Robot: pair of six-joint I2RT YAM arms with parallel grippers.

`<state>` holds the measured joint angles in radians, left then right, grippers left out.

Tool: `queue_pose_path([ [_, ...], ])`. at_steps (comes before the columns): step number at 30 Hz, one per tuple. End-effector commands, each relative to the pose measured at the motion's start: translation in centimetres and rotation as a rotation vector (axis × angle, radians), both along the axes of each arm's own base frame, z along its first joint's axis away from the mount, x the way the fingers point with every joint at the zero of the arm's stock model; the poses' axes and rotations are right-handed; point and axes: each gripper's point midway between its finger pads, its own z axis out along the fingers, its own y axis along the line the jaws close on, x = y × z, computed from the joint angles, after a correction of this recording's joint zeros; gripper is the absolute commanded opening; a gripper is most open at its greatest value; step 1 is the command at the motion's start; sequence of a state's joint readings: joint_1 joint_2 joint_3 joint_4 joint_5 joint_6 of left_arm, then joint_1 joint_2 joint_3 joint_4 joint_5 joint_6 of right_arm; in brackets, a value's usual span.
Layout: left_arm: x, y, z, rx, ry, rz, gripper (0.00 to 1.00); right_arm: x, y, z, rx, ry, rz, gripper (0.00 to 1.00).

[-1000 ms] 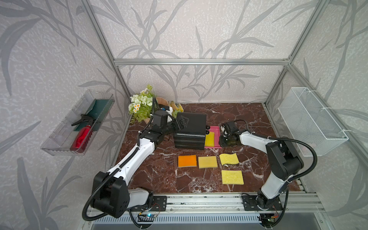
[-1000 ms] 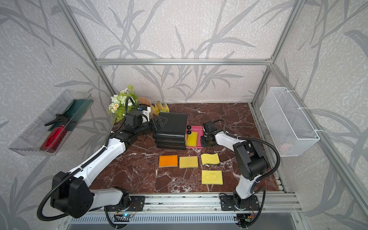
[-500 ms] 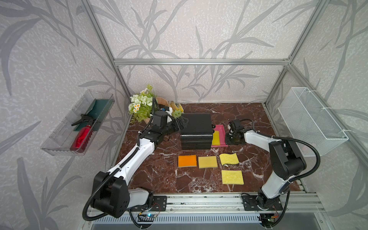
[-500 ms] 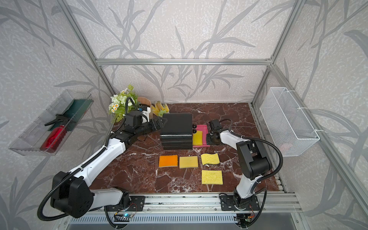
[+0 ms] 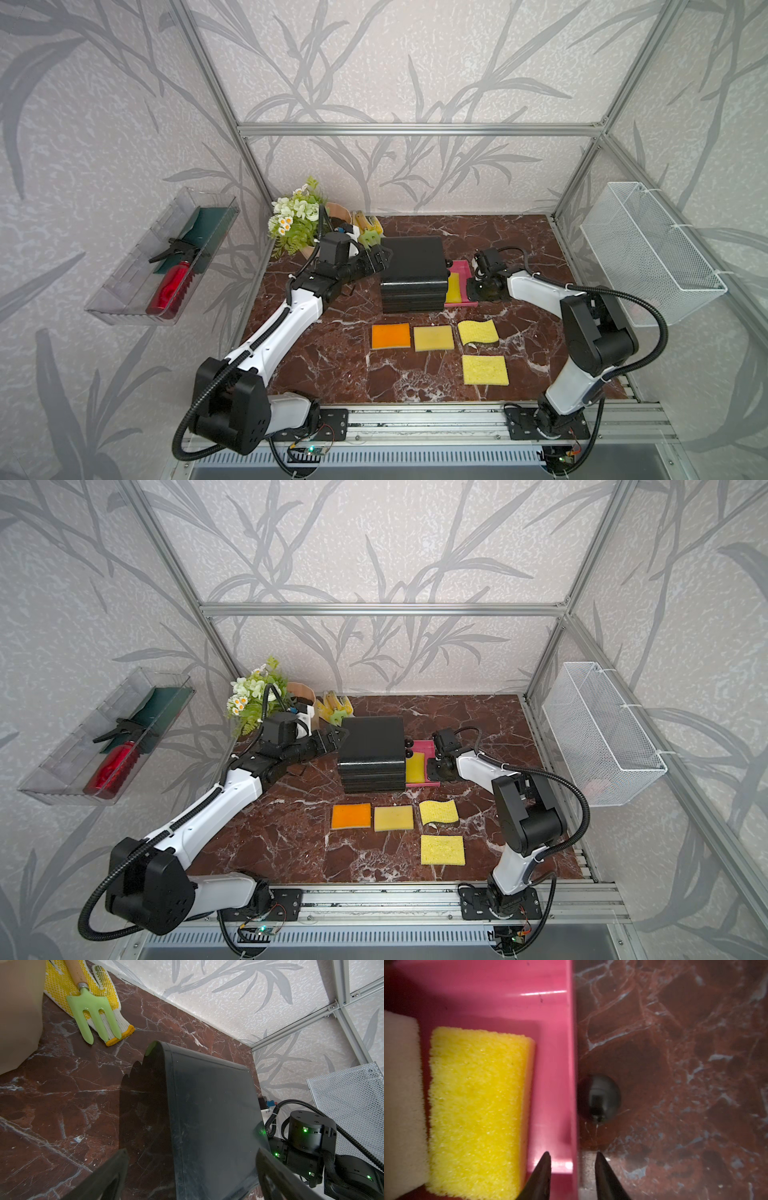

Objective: Take the sponge out of the drawer
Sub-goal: Open the drawer in the storage box.

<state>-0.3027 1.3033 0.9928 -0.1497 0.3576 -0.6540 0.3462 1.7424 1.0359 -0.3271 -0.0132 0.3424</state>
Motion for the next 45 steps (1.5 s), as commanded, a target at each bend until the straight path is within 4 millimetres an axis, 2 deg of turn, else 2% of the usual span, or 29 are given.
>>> queue_pose_path([
  [1,0.0,0.5,-0.1,0.017,-0.01,0.011,0.95,0.1,-2.0,-0.1,-0.055,0.014,-0.043,0.35],
  [5,-0.1,0.5,0.1,0.018,-0.016,0.012,0.95,0.2,-4.0,-0.2,-0.043,0.013,-0.093,0.33],
  [8,0.0,0.5,-0.1,0.016,-0.013,0.011,0.95,0.5,-4.5,0.0,-0.044,0.007,-0.102,0.33],
  [17,-0.1,0.5,0.1,0.012,-0.016,0.012,0.95,0.7,-3.8,0.5,-0.011,-0.011,-0.082,0.34],
  [22,-0.1,0.2,0.1,0.003,-0.015,0.001,0.95,1.2,-3.6,4.5,0.028,-0.148,-0.085,0.43],
  [25,0.0,0.1,0.2,-0.001,-0.018,-0.003,0.95,1.2,-3.6,6.9,0.047,-0.21,-0.084,0.46],
  [29,0.0,0.1,0.3,-0.003,-0.023,-0.004,0.95,0.6,-1.7,8.2,0.093,-0.224,-0.026,0.46],
  [32,0.0,0.1,0.3,-0.007,-0.022,-0.004,0.95,0.0,0.6,7.7,0.116,-0.197,0.037,0.45],
  [35,-0.2,0.0,0.5,-0.012,-0.026,-0.009,0.95,-0.3,2.0,6.5,0.116,-0.163,0.068,0.45],
  [45,-0.6,0.3,0.8,-0.008,-0.037,-0.005,0.95,0.2,3.1,2.7,0.122,-0.082,0.064,0.46],
])
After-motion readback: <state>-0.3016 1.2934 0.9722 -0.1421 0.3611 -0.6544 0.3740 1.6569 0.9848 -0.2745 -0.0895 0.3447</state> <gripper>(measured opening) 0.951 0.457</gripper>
